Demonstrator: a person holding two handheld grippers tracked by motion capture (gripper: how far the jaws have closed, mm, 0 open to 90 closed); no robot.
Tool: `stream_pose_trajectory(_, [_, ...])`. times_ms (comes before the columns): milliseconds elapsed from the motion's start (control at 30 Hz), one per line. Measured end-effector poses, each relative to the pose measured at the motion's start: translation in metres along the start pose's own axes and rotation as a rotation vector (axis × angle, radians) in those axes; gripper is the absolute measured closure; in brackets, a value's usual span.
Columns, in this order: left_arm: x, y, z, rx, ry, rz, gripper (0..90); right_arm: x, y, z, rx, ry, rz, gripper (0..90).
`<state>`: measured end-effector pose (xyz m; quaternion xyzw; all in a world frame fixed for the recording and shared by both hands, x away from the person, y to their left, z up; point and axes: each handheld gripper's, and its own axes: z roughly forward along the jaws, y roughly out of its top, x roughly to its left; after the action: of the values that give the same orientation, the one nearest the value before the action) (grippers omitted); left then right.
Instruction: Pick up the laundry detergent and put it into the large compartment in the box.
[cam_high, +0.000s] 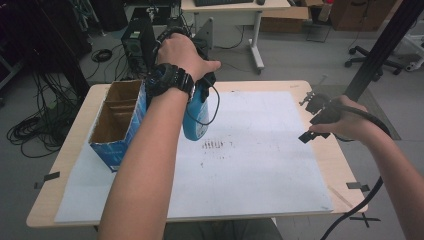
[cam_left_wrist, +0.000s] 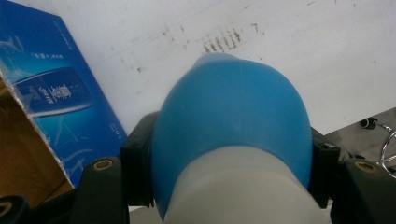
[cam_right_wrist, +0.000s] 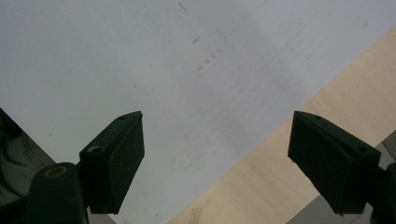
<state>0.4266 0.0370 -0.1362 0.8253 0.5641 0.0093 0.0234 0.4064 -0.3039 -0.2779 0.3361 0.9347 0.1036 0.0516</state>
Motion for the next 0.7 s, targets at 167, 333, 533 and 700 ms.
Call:
stream_pose_trajectory(167, [0.002,0.0,-0.006,0.002,-0.002,-0.004,37.3,0.0,0.001,0.0,-0.001,0.003,0.002,18.8])
stream_pose_trajectory(333, [0.004,0.001,-0.009,-0.001,-0.008,-0.017,37.3,-0.001,0.002,0.0,-0.001,0.003,-0.003,18.7])
stream_pose_trajectory(533, [0.007,0.001,-0.011,0.004,-0.003,-0.031,37.3,-0.002,0.002,0.0,-0.003,0.005,0.0,18.7])
stream_pose_trajectory(700, [0.011,0.0,-0.014,0.006,-0.009,-0.044,37.4,-0.002,0.002,0.0,-0.004,0.007,-0.003,18.7])
